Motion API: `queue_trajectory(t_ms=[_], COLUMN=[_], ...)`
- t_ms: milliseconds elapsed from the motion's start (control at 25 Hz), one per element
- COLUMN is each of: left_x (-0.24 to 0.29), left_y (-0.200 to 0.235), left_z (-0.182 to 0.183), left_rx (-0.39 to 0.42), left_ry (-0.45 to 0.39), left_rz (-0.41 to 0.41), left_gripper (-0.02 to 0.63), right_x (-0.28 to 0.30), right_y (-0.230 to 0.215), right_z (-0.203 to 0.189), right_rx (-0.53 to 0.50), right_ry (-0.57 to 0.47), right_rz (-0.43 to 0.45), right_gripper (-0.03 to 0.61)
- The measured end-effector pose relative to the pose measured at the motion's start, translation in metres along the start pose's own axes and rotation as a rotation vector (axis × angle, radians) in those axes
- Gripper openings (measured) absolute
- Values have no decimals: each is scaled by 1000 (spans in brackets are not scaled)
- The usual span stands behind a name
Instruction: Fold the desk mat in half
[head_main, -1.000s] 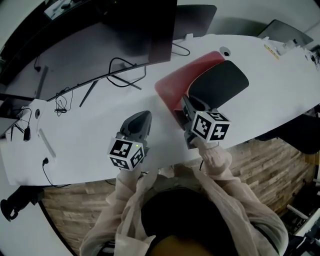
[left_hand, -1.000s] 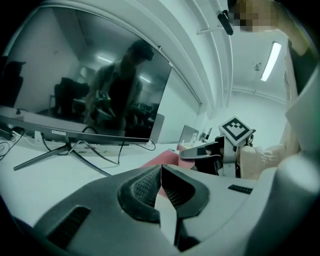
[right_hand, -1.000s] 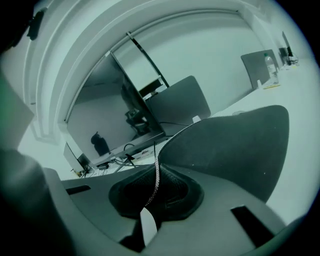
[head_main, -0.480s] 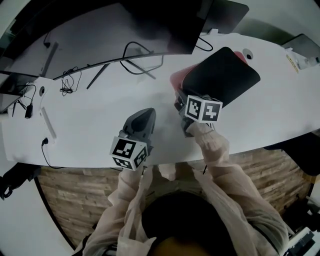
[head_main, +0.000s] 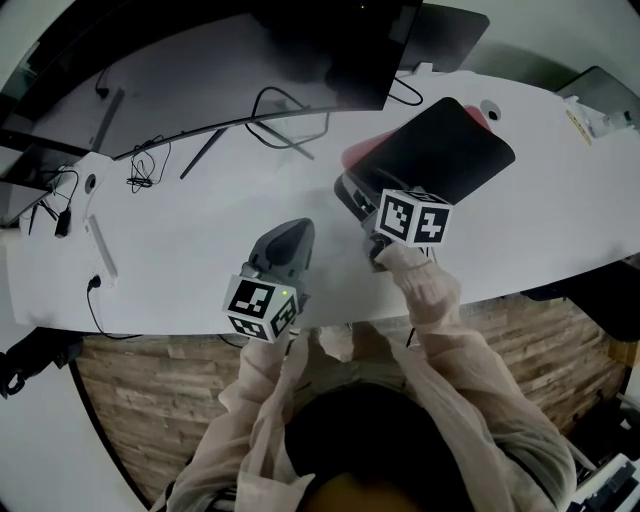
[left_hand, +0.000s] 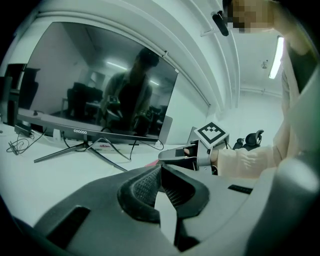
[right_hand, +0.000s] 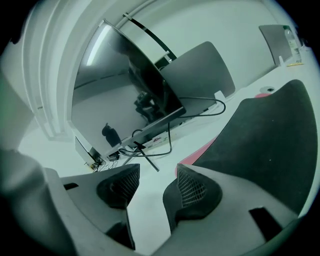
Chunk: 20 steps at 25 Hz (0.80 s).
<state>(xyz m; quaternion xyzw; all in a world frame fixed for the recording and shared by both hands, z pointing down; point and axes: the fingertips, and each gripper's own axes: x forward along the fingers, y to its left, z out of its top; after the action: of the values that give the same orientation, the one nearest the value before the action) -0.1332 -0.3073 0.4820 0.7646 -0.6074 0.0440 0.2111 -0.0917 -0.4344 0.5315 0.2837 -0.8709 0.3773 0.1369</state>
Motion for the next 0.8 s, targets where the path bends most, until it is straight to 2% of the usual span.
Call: queue_trajectory(t_ms=[360,800], left_x=[-18,-27], left_y=[-26,-75], left_z=[10,30], left_rx=[59,155], left_ry=[-29,-65], left_rz=[-99,-279], left_gripper=[29,29], right_x=[-76,-171], right_y=[19,24], right_z=[16,13], right_rx=[-7,-17], right_ry=[-156,-329], right_rz=[-42,-170], right_gripper=[244,241])
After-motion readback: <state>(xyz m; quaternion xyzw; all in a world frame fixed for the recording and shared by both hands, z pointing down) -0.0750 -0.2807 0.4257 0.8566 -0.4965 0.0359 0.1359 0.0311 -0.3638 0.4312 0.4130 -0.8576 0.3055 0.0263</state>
